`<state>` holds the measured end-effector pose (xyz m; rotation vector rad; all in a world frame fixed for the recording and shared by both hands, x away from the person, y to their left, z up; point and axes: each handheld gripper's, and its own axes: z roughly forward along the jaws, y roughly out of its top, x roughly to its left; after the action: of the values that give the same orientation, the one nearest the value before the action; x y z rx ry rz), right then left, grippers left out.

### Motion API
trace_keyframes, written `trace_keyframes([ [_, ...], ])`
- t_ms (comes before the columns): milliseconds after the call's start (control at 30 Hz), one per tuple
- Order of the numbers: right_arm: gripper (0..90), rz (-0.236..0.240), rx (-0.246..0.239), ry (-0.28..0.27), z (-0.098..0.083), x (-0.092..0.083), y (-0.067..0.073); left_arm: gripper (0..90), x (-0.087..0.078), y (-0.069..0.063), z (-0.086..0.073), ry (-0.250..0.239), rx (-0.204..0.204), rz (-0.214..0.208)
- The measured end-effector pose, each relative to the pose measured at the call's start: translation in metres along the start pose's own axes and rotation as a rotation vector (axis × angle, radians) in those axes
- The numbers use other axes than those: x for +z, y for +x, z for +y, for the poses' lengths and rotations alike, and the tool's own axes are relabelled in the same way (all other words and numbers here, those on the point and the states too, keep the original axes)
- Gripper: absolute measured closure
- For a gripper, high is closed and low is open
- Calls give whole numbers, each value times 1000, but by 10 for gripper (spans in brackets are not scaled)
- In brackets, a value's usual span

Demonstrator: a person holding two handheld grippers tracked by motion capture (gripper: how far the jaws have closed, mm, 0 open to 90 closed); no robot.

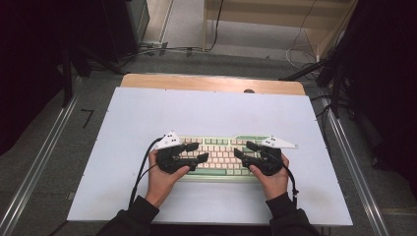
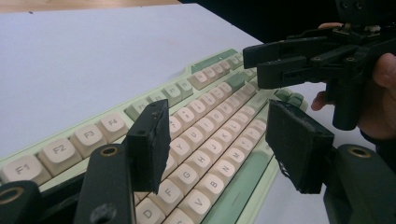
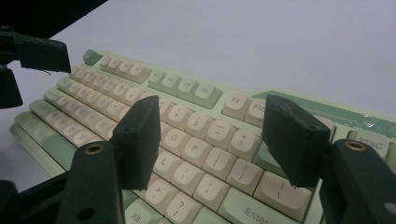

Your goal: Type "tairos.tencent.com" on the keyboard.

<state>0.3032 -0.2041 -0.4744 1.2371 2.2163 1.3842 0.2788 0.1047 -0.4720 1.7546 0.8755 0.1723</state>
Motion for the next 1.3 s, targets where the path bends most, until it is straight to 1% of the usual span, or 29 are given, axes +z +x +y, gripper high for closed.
trace_keyframes([
  [133, 356, 1, -1, -1, 0, 0, 0, 414, -7, 4, -2, 4, 0, 15],
  [200, 356, 1, 0, -1, 0, 0, 0, 415, -11, 7, -4, 7, 0, 30],
  [367, 356, 0, -2, -1, 0, 0, 0, 422, -22, 16, -11, 11, -19, 61],
  [467, 356, 0, -1, -1, 0, 0, 0, 462, -25, 18, -14, 13, -23, 74],
  [500, 356, 0, 1, 0, 0, 0, 1, 499, -25, 18, -15, 15, -21, 77],
  [533, 356, 0, 1, -1, 0, 0, 1, 563, -25, 18, -16, 20, -14, 78],
  [567, 356, 1, 0, -1, 0, 0, 1, 665, -25, 17, -16, 27, -3, 83],
  [600, 356, 1, 1, -1, 0, 0, 1, 774, -24, 16, -17, 36, 5, 80],
  [633, 356, 1, 0, 0, 0, 0, 1, 864, -23, 14, -18, 44, 12, 74],
  [667, 356, 1, 0, 0, 0, 0, 1, 900, -21, 13, -18, 56, 22, 72],
  [733, 356, 2, 0, -1, 0, 0, 1, 900, -18, 11, -19, 79, 36, 74],
  [833, 356, 3, -1, 0, 0, 0, 1, 900, -13, 10, -21, 105, 43, 72],
  [933, 356, 2, -2, 2, 0, 0, 1, 900, -9, 8, -23, 128, 59, 84],
  [1133, 356, 5, -2, 1, 0, 1, 1, 900, -3, 5, -26, 162, 82, 92],
  [1300, 356, 6, 0, 3, 0, 1, 1, 900, 1, 3, -27, 177, 94, 94],
])
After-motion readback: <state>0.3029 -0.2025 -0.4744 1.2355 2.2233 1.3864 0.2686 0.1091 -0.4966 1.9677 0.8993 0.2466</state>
